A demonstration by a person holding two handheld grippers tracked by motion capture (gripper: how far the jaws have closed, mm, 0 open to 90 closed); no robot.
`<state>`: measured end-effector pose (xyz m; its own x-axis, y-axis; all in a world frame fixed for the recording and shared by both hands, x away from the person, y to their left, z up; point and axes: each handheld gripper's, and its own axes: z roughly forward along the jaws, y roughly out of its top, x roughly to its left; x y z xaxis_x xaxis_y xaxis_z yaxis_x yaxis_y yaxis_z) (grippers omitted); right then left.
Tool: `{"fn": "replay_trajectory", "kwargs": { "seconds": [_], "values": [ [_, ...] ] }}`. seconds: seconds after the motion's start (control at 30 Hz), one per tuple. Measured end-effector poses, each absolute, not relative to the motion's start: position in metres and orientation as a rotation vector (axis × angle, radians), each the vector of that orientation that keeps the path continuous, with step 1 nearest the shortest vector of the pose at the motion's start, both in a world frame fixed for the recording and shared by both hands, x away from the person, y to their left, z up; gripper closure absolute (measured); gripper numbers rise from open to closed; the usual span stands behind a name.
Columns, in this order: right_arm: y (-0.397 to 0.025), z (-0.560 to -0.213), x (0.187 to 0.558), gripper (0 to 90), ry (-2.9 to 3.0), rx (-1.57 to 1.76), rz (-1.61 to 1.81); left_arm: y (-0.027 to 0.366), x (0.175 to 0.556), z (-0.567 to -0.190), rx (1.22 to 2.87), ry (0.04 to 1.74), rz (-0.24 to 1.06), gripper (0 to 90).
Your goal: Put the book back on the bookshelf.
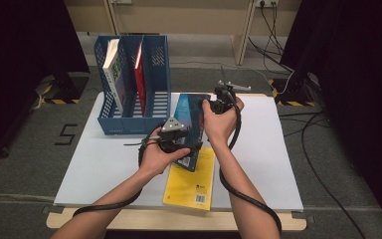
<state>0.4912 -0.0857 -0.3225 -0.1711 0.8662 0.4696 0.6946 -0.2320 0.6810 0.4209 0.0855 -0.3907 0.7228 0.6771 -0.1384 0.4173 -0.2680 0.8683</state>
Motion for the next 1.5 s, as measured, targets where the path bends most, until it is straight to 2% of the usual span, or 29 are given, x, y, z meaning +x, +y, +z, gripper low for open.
{"fn": "replay_trajectory", "kwargs": {
  "seconds": [0.33, 0.83, 1.5],
  "values": [
    [-0.085, -0.321, 0.487, 74.6, 1.813, 1.879, 1.371, 0.077, 0.424, -0.395, 1.925, 0.854, 0.369, 26.9],
    [-0.089, -0.314, 0.481, 74.6, 1.809, 1.863, 1.374, 0.075, 0.427, -0.396, 1.922, 0.854, 0.375, 26.5],
    [-0.092, -0.304, 0.472, 74.5, 1.798, 1.827, 1.385, 0.084, 0.434, -0.401, 1.923, 0.878, 0.427, 27.2]
  ]
}}
